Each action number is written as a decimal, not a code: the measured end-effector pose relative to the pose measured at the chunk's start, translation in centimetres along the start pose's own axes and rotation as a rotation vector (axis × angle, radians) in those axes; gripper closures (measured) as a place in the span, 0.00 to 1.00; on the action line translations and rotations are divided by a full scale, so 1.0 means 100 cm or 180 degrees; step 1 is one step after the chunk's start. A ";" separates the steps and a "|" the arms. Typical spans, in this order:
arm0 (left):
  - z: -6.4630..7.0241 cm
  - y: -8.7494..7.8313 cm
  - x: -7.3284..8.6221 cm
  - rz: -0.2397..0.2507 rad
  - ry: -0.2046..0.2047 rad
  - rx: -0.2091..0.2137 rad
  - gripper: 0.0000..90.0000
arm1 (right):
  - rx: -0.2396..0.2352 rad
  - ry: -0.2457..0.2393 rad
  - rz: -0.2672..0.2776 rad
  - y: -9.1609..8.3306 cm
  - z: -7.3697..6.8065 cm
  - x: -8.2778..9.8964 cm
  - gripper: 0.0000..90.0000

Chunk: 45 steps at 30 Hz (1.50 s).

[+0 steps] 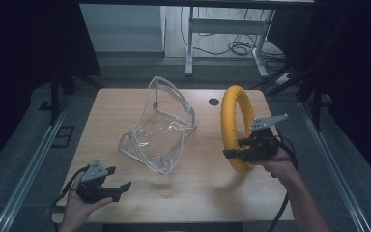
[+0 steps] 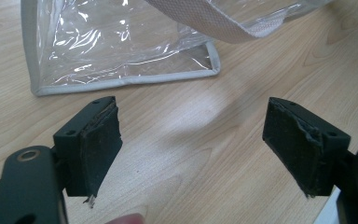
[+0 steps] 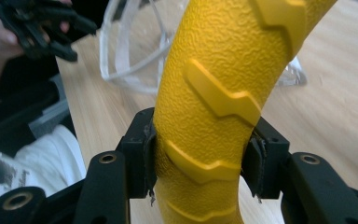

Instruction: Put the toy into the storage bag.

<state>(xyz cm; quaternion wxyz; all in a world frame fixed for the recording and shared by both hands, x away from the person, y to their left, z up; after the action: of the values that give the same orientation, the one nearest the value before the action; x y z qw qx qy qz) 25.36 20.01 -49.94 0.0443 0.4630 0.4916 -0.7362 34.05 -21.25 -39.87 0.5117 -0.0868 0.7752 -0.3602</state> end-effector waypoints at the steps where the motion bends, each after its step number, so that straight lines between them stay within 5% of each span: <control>1: 0.000 0.000 0.000 0.0001 -0.0001 -0.0005 0.21 | -0.0007 -0.0015 0.0036 0.000 -0.001 -0.002 0.57; 32: -0.001 0.000 0.001 -0.0006 0.0001 -0.0013 0.21 | -0.0118 -0.0048 0.0756 -0.011 -0.015 -0.034 0.57; 45: 0.000 -0.001 0.000 0.0005 0.0004 -0.0007 0.21 | -0.0184 -0.0205 0.0992 -0.019 -0.030 -0.057 0.56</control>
<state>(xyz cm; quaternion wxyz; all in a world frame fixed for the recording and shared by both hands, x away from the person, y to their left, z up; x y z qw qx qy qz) 25.29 20.10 -49.89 0.0450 0.4639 0.4921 -0.7353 33.67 -18.39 -33.80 0.5833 0.0083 0.7724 -0.2510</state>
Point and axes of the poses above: each handheld gripper's, and its own axes: y roughly forward along the jaws, x roughly out of its underside, z roughly to its right, the point moved 5 cm from there along y, roughly forward along the jaws, and after that the axes turned 4 degrees about -z, right-handed, at the moved point
